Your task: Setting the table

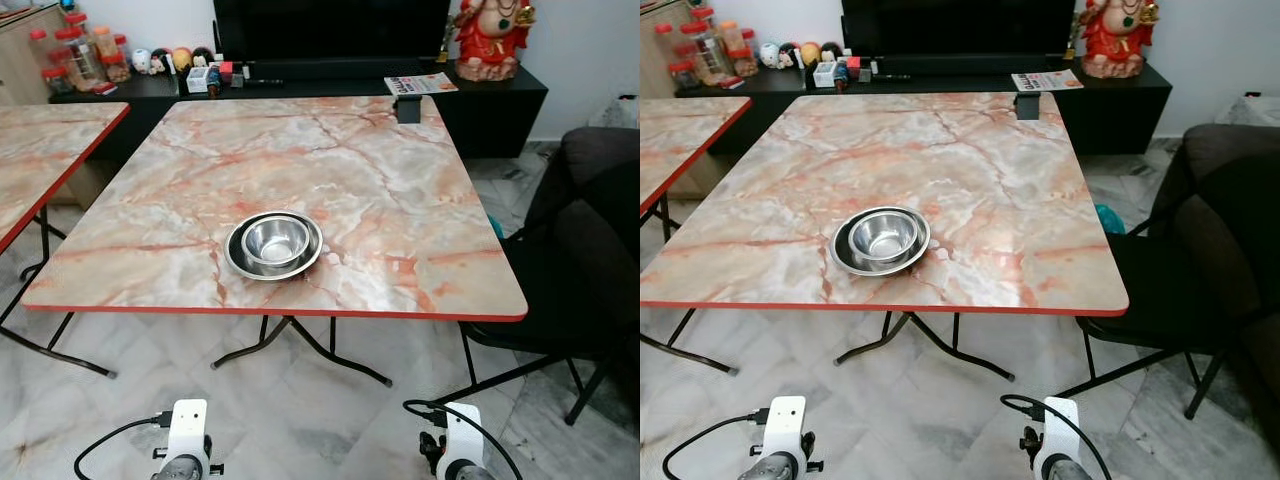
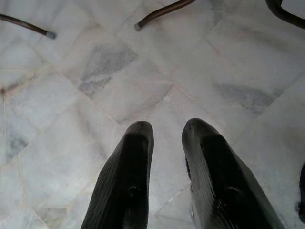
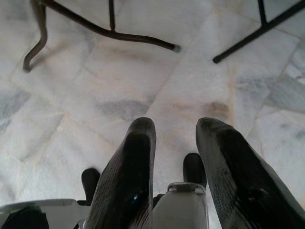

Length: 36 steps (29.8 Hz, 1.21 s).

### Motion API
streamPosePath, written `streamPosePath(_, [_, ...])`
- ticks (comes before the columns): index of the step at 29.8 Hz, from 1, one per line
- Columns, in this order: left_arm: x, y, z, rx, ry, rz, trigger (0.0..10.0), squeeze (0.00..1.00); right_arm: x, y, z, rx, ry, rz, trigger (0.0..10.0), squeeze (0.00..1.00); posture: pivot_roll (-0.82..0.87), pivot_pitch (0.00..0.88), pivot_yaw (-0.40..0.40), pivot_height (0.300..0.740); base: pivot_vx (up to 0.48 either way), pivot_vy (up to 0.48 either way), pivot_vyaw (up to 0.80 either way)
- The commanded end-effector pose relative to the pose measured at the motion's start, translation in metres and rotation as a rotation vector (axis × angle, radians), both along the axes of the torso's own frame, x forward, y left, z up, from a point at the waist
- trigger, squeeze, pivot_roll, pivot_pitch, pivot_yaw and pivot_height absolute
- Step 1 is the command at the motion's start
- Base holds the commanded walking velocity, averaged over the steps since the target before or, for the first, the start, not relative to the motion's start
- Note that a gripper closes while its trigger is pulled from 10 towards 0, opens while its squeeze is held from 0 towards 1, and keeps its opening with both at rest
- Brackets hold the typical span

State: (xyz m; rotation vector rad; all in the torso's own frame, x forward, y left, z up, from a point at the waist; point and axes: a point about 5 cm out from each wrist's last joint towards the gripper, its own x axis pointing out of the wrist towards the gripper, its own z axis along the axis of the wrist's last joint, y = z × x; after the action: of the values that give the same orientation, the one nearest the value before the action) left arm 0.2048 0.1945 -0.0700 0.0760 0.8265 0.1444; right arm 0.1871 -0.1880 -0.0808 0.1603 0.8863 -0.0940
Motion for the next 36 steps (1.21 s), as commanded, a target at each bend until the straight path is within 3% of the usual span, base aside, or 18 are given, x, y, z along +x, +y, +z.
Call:
streamPosePath(1, [-0.0048,0.0040,-0.0026,0.016,0.030,0.000,10.0,0.00,-0.0029,0.0021,-0.0020,0.013,0.017,-0.020,10.0,0.00,-0.19,0.000,0.058,0.740,0.000,0.480,-0.78])
streamPosePath(16, [-0.0060,0.0088,-0.0025,0.036,0.035,0.006,10.0,0.00,-0.0020,0.0083,-0.0021,0.020,0.011,-0.012,10.0,0.00,-0.19,0.000,0.073,0.740,0.000,0.480,-0.10])
streamPosePath(23, [-0.0025,0.0083,-0.0007,0.036,0.028,0.011,10.0,0.00,-0.0033,0.0111,-0.0031,0.028,0.016,-0.012,10.0,0.00,-0.18,0.000,0.070,0.740,0.000,0.480,-0.69])
streamPosePath(36, [-0.0001,0.0053,-0.0001,0.032,0.028,0.006,10.0,0.00,-0.0001,0.0095,-0.0005,-0.004,-0.020,0.011,10.0,0.00,-0.19,0.000,0.077,0.740,0.000,0.480,0.17])
